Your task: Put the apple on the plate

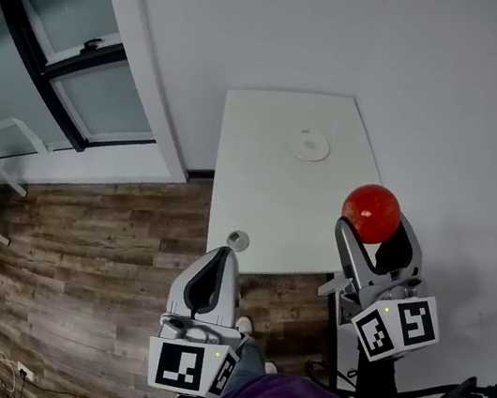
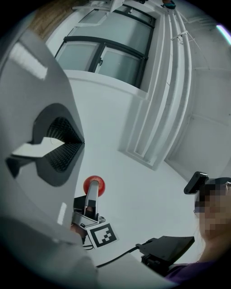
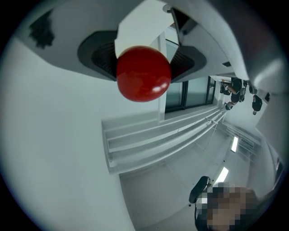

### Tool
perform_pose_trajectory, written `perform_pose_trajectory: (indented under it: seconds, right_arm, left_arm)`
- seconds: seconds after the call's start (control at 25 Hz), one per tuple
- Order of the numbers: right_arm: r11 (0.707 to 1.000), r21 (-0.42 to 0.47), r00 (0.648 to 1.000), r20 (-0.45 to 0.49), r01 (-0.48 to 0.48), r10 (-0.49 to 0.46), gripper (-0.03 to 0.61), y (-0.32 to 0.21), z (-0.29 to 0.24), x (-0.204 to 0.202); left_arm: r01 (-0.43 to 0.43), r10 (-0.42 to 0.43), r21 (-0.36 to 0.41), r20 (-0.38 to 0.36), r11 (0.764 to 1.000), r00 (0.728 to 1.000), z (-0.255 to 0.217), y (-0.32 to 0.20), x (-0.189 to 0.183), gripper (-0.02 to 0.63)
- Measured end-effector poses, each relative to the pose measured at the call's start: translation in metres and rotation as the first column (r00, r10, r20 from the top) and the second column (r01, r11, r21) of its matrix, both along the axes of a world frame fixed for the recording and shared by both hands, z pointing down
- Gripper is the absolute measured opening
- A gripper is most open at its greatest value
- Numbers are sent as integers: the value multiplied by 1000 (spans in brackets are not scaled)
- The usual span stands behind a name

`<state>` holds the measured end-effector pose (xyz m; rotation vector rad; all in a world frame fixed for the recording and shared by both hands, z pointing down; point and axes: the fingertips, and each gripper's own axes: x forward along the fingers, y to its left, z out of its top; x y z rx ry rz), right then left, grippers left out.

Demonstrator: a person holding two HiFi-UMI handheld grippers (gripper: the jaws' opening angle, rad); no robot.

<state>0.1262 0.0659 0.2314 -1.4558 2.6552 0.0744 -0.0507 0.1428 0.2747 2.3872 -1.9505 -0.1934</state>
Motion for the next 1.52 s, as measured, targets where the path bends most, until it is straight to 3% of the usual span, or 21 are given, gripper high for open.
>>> perform_pose_trajectory:
  seconds: [0.44, 0.68, 0.92, 1.52]
  right_arm:
    - [998, -13, 998, 4, -69, 69, 364, -90, 5, -31]
    - [993, -39, 994, -3, -107, 107, 364, -108, 13, -45]
    - [986, -77, 989, -25, -149, 148, 364, -126, 28, -33]
    - [981, -178, 996, -57, -81, 72, 364, -250, 78, -27]
  left_arm:
    - [-72, 72, -2, 11, 997, 997, 0, -100, -32, 6]
    - [-107, 108, -21, 3, 994, 994, 6, -126, -46, 6]
    - [-116, 116, -46, -9, 992, 993, 15, -147, -45, 7]
    - [-50, 51, -117, 7, 992, 999, 38, -239, -29, 6]
